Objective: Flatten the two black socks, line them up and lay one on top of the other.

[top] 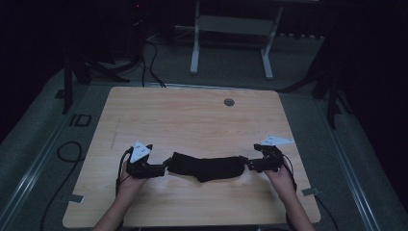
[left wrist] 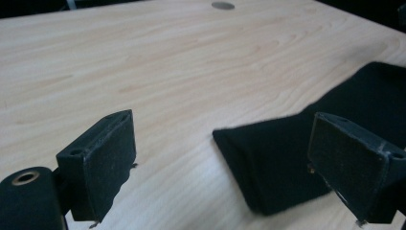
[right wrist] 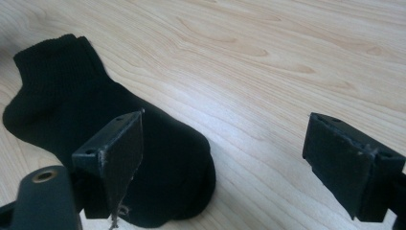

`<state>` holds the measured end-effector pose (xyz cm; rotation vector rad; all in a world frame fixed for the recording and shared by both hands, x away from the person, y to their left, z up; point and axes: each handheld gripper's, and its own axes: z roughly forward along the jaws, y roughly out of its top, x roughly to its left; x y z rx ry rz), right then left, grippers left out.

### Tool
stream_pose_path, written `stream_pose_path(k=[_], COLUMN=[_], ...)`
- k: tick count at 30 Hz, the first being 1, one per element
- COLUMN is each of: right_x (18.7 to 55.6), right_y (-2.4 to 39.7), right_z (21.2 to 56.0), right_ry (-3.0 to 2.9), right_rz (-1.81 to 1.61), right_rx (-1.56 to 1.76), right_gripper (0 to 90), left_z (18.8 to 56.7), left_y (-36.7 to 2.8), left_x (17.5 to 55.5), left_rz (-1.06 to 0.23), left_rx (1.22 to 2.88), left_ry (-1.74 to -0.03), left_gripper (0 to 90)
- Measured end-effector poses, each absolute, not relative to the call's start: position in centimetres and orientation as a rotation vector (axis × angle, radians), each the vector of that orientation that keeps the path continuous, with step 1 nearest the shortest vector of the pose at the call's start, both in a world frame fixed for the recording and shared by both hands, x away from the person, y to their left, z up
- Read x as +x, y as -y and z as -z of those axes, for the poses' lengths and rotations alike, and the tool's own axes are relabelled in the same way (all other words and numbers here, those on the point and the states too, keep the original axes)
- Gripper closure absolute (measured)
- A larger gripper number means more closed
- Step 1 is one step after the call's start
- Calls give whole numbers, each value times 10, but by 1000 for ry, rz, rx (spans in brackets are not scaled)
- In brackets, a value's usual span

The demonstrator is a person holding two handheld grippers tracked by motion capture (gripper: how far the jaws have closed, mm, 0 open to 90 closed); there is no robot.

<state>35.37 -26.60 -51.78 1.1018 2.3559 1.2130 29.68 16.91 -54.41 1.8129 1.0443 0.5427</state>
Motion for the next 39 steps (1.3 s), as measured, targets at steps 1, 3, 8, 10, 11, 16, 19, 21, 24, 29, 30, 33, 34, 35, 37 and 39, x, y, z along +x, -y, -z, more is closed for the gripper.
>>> stream_pose_path(k=[1,3,8,10,11,16,19,21,24,29,30,33,34,35,37,39], right_x=[354,353,352,350,350,345,341,337,333,324,322,317,315,313,310,307], right_y=[267,269,274,279,280,292,301,306,314,328,329,337,339,341,346,351], right_z=[518,519,523,527,528,532,535,538,542,549,549,552,552,551,551,551], right_ry=[-2356,-2353,-2354,-2359,-2361,-2359,-2337,-2329,-2322,-2307,-2302,-2285,-2276,-2267,-2247,-2224], right_rz=[-1209,-1204,-1179,-1156,-1155,-1137,-1154,-1154,-1138,-1121,-1118,-1116,-1107,-1107,-1110,-1113], right_rx=[1102,1102,1106,1111,1110,1117,1131,1134,1149,1186,1196,1216,1217,1212,1228,1240], right_gripper=[136,136,136,136,136,136,137,137,137,137,137,137,137,137,137,137], left_z=[545,547,552,553,553,554,555,556,558,563,563,564,564,564,564,564], left_y=[-171,-174,-185,-188,-190,-199,-203,-204,-209,-216,-217,-220,-221,-222,-223,-223], left_x=[295,292,284,282,280,271,265,260,256,250,249,245,244,243,241,239], left_rz=[-548,-552,-571,-575,-564,-572,-563,-587,-586,-579,-580,-584,-586,-589,-595,-601], left_rx=[1815,1816,1833,1837,1840,1840,1840,1865,1881,1876,1878,1863,1864,1865,1858,1859], left_ry=[-1042,-1047,-1051,-1053,-1054,-1064,-1069,-1058,-1068,-1097,-1098,-1106,-1105,-1109,-1100,-1096], left_gripper=[100,100,100,100,100,100,100,100,100,100,100,100,100,100,100,100])
